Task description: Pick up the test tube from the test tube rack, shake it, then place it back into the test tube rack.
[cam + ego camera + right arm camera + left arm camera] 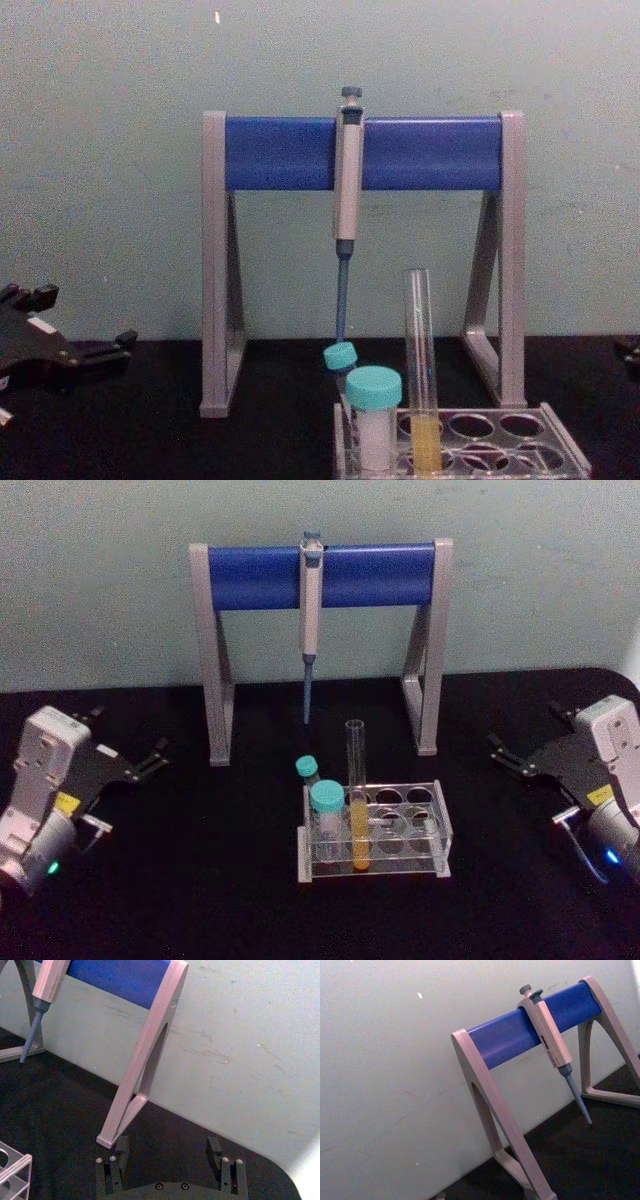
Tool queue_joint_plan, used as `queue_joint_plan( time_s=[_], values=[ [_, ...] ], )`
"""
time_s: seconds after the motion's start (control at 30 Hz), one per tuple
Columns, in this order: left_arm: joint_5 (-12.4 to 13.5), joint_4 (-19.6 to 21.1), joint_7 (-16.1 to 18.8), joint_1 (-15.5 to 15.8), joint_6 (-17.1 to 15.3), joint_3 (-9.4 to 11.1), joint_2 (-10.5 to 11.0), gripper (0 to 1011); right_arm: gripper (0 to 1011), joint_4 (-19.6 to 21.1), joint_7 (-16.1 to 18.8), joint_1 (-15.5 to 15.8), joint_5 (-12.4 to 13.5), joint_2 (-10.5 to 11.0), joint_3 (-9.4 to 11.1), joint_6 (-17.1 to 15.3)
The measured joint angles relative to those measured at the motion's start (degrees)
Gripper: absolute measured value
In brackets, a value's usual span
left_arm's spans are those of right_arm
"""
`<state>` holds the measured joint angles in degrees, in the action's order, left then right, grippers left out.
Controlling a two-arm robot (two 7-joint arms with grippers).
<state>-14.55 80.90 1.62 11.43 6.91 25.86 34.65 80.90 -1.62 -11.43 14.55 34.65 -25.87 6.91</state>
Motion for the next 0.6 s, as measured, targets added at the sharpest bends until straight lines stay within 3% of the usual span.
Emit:
queue_joint_plan(
  time_s=[0.6],
  values=[
    [0.0, 0.0, 0.0, 0.0, 0.0, 0.0, 0.0, 1001, 1000, 0.0, 0.0, 0.0, 0.0, 0.0, 0.0, 0.0]
  ],
)
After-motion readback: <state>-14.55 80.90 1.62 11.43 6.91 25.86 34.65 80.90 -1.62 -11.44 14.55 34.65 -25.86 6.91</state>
